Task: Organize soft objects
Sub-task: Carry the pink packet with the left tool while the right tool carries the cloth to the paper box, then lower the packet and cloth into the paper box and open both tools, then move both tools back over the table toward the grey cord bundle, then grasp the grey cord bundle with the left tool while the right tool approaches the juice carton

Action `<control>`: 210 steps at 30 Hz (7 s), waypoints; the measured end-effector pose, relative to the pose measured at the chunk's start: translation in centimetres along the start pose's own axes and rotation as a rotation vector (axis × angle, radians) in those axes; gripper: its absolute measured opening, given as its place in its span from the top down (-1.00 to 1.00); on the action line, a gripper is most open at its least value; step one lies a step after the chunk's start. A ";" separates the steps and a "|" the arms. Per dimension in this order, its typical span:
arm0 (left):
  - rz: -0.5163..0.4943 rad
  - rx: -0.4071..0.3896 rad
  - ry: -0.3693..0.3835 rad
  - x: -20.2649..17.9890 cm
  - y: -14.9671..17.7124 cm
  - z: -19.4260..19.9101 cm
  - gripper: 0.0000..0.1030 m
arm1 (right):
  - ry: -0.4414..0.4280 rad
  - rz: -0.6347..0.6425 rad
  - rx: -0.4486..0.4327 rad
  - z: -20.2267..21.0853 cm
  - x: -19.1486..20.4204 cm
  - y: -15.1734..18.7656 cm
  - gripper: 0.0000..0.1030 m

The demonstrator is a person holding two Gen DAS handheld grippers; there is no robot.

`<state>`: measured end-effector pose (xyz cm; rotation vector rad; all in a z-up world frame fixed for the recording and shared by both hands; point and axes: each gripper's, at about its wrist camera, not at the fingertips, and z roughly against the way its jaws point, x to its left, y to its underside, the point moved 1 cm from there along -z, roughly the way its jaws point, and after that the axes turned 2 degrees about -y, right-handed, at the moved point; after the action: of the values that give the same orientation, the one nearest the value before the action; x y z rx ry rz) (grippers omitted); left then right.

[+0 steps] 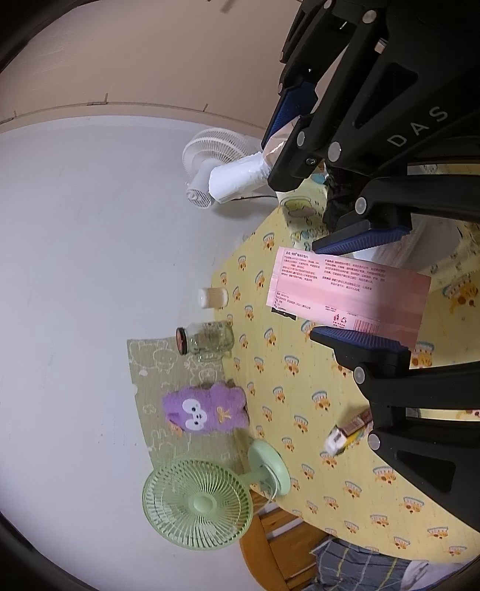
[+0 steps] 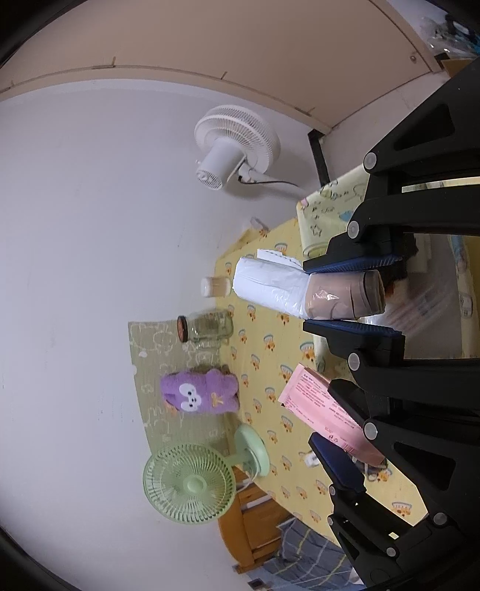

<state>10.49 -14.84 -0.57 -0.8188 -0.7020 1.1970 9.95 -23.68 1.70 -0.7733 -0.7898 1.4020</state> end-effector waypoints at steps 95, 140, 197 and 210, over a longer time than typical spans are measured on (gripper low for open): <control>-0.017 0.025 -0.095 8.1 1.8 3.9 -0.94 | -0.083 0.028 0.000 2.1 9.2 1.0 -0.60; 0.030 0.209 -0.178 15.7 7.9 -3.2 -0.87 | -0.215 0.156 0.135 -7.4 16.9 5.7 -0.35; 0.149 0.222 -0.183 19.3 8.9 -5.3 0.31 | -0.264 0.097 0.221 -11.7 19.2 6.0 -0.36; 0.153 0.235 -0.209 20.7 7.9 -7.6 0.31 | -0.264 0.083 0.210 -14.3 19.9 4.7 -0.36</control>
<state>17.45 5.20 -10.38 -0.5635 -0.6600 1.4878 19.81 -3.72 -9.56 -0.4688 -0.8025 1.6547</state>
